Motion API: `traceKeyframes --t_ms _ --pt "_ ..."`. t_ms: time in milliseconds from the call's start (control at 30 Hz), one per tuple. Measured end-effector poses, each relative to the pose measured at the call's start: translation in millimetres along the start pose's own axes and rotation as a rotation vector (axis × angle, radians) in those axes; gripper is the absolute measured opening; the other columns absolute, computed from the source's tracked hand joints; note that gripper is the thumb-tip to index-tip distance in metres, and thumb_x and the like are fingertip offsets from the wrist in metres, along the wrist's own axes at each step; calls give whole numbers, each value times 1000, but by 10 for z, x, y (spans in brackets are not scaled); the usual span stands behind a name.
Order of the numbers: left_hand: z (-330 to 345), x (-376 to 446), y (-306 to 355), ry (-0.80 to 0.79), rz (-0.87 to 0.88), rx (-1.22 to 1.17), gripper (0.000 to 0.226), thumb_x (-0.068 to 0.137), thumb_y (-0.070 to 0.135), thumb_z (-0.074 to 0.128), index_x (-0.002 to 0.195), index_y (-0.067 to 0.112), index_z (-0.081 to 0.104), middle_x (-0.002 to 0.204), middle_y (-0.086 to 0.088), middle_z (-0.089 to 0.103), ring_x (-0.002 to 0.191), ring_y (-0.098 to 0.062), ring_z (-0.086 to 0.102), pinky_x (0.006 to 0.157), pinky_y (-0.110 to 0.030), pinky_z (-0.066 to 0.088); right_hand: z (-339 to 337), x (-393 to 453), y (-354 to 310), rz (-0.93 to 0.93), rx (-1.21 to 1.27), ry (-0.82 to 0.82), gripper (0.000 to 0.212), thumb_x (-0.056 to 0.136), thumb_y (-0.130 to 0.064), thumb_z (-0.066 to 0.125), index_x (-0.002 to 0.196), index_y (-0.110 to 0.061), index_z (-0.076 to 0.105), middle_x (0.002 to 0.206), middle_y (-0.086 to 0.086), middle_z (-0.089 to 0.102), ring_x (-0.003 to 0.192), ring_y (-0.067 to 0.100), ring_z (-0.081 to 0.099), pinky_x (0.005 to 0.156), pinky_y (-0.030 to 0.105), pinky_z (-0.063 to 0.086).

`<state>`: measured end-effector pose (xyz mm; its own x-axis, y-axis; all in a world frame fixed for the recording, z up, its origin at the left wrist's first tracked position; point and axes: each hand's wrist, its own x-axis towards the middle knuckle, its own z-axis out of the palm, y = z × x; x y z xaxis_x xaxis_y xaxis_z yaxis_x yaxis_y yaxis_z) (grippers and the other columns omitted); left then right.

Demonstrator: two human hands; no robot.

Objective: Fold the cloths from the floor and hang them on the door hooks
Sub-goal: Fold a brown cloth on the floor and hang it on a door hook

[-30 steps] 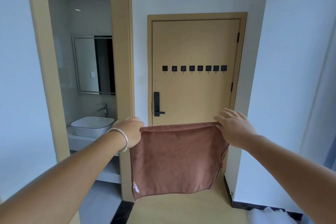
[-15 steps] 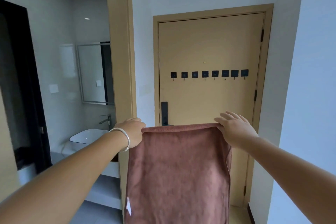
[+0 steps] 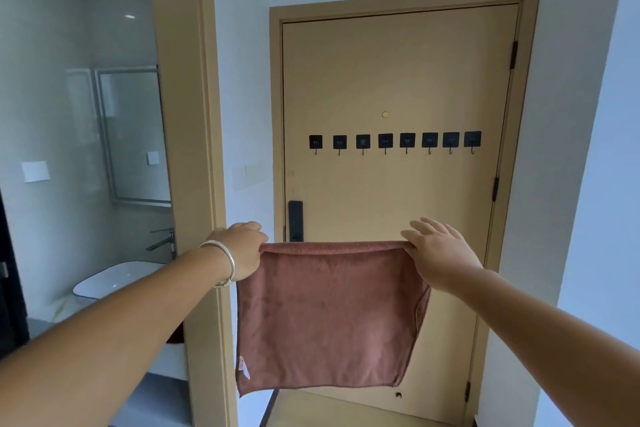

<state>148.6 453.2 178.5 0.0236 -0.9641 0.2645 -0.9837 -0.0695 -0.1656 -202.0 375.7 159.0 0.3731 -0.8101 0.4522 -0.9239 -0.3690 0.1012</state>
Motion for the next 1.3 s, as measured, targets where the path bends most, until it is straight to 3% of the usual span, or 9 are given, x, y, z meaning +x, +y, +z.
traceKeyframes --t_ms 200,433,667,833,967,1067,1167,1233,1300 --pt "365 1067 -310 33 7 -44 31 93 12 35 111 20 60 139 4 43 125 -20 43 100 -35 36 358 962 27 24 -52 6 44 103 -40 25 144 -30 40 155 -6 30 147 15 14 118 36 13" --pt "723 2259 -930 57 -15 -189 24 91 12 37 96 18 60 131 3 48 110 -23 54 89 -35 44 708 2248 -168 26 -78 36 44 104 -39 24 143 -29 42 155 -5 32 146 17 16 118 38 14" --pt "1117 3116 -1389 31 -76 -359 36 90 10 38 121 20 54 131 -1 54 115 -24 56 96 -38 48 1228 3102 -380 30 -64 8 40 103 -33 30 140 -26 45 151 -5 37 145 17 19 116 37 17" --pt "1299 3605 -1546 46 -91 -381 40 89 8 38 124 19 54 133 1 53 116 -24 55 97 -39 47 1528 3695 -398 24 -31 53 35 102 -28 32 129 -24 55 139 -6 49 139 17 28 111 34 23" --pt "1407 3994 -1615 163 -83 -380 41 87 1 37 118 15 61 135 9 48 117 -21 52 98 -38 44 1780 4208 -370 9 6 110 33 101 -27 34 121 -26 60 126 -8 57 129 16 39 103 32 32" --pt "1497 4330 -1651 261 -92 -381 44 85 -2 36 114 19 62 125 8 57 110 -21 56 93 -39 47 1976 4558 -340 -27 72 194 31 97 -15 41 107 -26 67 108 -7 64 112 18 52 87 32 42" --pt "1553 4679 -1669 378 -93 -423 57 83 -2 34 110 41 60 105 16 64 93 -18 60 76 -31 50 2140 4925 -268 -59 131 295 33 91 -4 45 94 -24 72 94 -4 67 92 20 57 70 32 47" --pt "1586 4934 -1702 402 -66 -409 57 81 -2 33 102 49 50 87 18 62 76 -14 58 60 -24 43 2217 5208 -215 -70 195 334 33 91 -4 45 92 -23 72 91 -2 66 87 20 57 66 34 49" --pt "1588 5191 -1744 379 -25 -408 55 77 -4 31 93 49 40 79 21 55 68 -10 55 54 -22 37 2282 5492 -165 -104 219 337 32 93 -5 43 94 -20 70 92 0 65 87 20 56 68 34 49"
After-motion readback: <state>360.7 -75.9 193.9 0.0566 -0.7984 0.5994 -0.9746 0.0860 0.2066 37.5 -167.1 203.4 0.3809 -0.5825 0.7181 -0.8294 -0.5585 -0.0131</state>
